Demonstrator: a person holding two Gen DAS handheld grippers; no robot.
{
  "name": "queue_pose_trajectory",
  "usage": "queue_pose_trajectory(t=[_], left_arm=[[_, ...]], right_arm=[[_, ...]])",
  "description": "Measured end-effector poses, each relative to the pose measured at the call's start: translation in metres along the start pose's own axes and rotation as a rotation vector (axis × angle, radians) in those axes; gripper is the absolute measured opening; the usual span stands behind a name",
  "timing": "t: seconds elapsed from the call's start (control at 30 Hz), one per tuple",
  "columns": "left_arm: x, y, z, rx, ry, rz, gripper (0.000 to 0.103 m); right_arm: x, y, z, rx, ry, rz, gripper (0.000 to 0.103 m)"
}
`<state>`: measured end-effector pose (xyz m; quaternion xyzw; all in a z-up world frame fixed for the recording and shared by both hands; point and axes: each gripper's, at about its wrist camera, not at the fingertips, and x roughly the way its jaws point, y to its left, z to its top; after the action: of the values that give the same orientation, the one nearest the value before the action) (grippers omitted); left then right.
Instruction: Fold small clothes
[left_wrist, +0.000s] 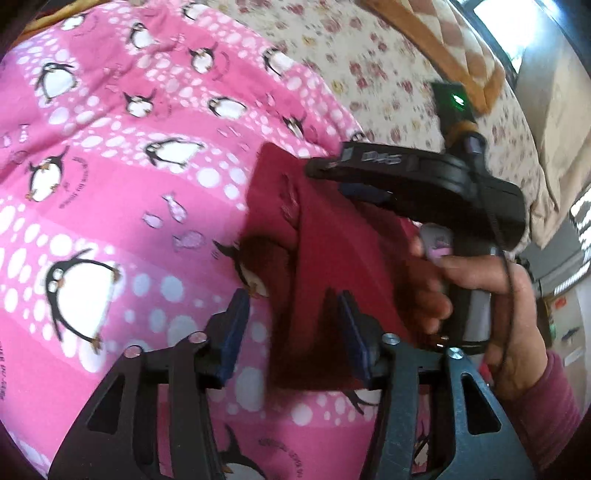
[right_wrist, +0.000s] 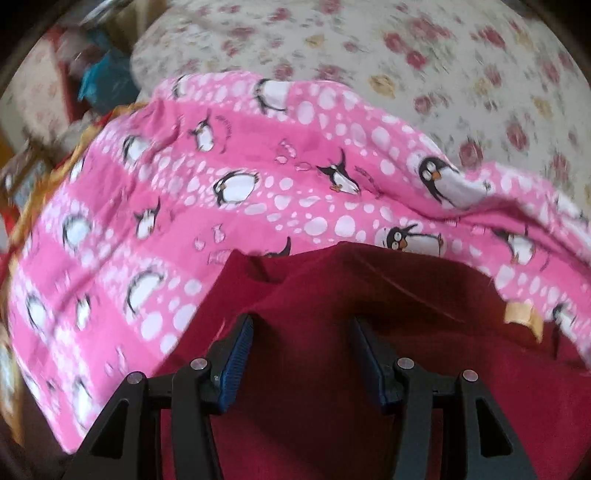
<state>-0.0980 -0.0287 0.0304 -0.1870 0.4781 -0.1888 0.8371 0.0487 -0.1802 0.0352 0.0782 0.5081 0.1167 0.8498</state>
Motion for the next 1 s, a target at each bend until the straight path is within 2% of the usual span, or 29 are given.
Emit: queue_pose_trajectory(t=[0.03,0.13,0.2,0.33,0.43,0.5,0.53,0.57,0.6,0.67,0.7,0.73,0.8,0.93,1.0], left_arm=[[0.0,0.002,0.001,-0.011,-0.002,-0.001,0.056],[0.004,0.003,0.002,-0.029,0.014,-0.002,0.056],[0.008,0.001,0.003,-0.013,0.013,0.021,0.056],[0.013,-0.002,0.003,0.012,0.006,0.04,0.065],[0.017,-0.003,0.004,0.018,-0.003,0.059,0.066],[0.019,-0.005,0.005,0.022,-0.014,0.063,0.069],[0.02,-0.006,0.005,0.021,-0.021,0.063,0.07],[0.022,-0.006,0.006,0.017,-0.026,0.063,0.07],[0.024,-0.007,0.007,0.014,-0.026,0.059,0.07],[0.028,-0.009,0.011,0.007,-0.012,0.03,0.069],[0.029,-0.009,0.013,0.001,-0.007,0.011,0.069],[0.029,-0.012,0.015,-0.001,-0.004,-0.016,0.063],[0.029,-0.023,0.017,0.03,0.009,-0.08,0.051],[0.023,-0.05,0.007,0.16,-0.017,-0.105,0.046],[0.017,-0.057,0.005,0.206,-0.034,-0.12,0.045]], right_arm=[[-0.004,-0.003,0.003,0.042,-0.001,0.041,0.055],[-0.003,0.001,0.005,0.076,0.024,0.1,0.073],[0.004,0.013,0.004,0.039,0.044,0.061,0.076],[0.024,0.041,0.002,-0.081,0.08,-0.055,0.095],[0.034,0.053,-0.001,-0.151,0.093,-0.128,0.096],[0.029,0.048,-0.002,-0.152,0.079,-0.136,0.083],[0.024,0.045,-0.003,-0.151,0.071,-0.131,0.071],[0.018,0.04,-0.003,-0.148,0.062,-0.1,0.059],[0.011,0.034,-0.003,-0.14,0.056,-0.069,0.052],[-0.004,0.02,-0.003,-0.112,0.046,-0.001,0.032],[-0.01,0.015,-0.004,-0.099,0.046,0.033,0.028],[-0.017,0.01,-0.004,-0.088,0.045,0.055,0.024],[-0.025,0.009,-0.006,-0.093,0.035,0.068,0.023],[-0.037,0.002,-0.009,-0.071,0.031,0.081,0.023],[-0.041,-0.005,-0.007,-0.029,0.039,0.114,0.023]])
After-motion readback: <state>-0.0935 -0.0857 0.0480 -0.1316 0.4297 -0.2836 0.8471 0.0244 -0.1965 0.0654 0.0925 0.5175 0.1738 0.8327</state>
